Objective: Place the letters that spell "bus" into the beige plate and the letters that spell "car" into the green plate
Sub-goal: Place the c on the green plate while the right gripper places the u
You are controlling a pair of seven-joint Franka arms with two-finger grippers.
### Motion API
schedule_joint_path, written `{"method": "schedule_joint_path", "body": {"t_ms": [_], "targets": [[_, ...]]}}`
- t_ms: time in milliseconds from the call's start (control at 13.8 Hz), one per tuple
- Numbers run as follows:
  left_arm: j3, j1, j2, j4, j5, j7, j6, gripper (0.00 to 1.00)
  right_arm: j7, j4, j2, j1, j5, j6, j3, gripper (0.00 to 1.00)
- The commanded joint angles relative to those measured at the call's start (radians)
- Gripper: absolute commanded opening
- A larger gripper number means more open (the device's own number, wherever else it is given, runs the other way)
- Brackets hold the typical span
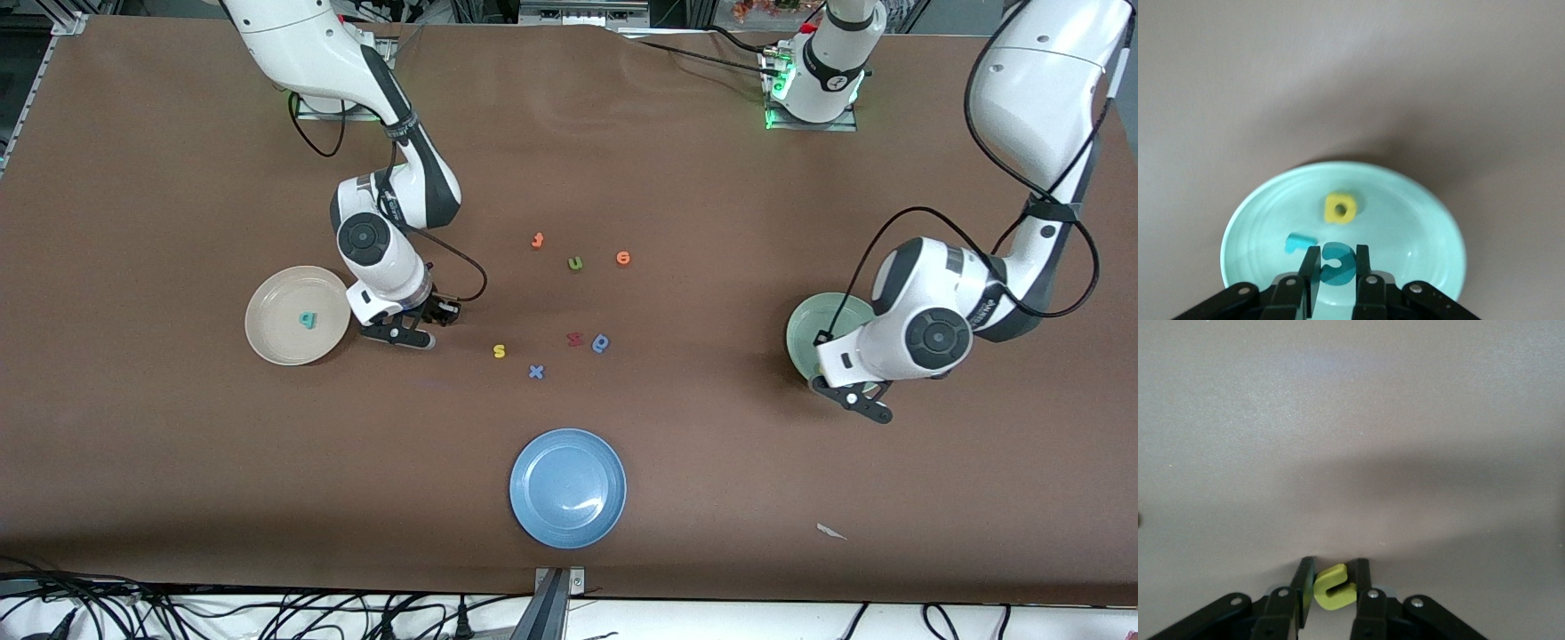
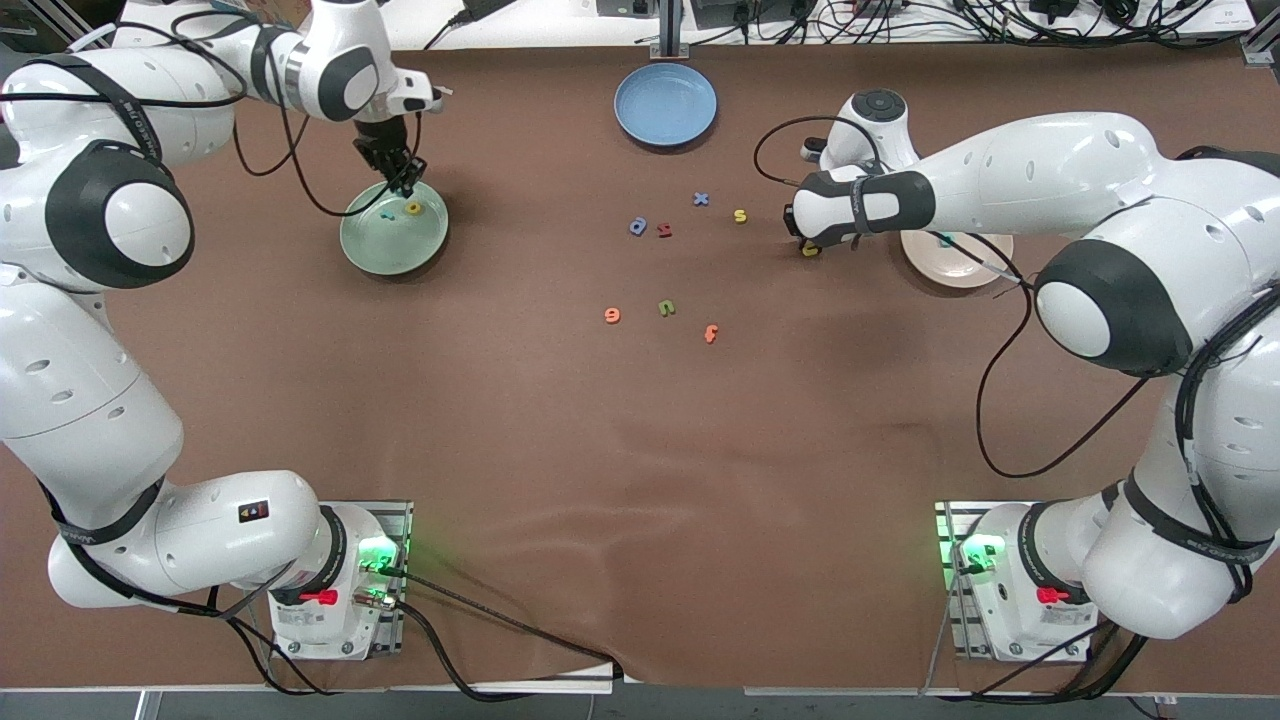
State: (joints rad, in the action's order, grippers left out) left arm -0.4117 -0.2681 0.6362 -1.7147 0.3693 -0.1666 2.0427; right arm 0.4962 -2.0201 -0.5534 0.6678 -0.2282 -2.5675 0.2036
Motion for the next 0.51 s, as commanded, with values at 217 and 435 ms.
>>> {"method": "schedule_joint_path", "body": {"t_ms": [217, 435], "targets": [[-0.027, 0.012, -0.03, -0.002, 0.013, 0.007, -0.012, 1.0, -0.014, 0.001, 0.01, 0.012, -0.013, 0.016, 0.003, 0.21], [-0.076, 0.01, -0.119, 0.001, -0.027, 0.013, -0.062, 1.0, -0.076, 0.107, 0.013, 0.003, -0.01, 0.197, 0.054, 0.21]]}}
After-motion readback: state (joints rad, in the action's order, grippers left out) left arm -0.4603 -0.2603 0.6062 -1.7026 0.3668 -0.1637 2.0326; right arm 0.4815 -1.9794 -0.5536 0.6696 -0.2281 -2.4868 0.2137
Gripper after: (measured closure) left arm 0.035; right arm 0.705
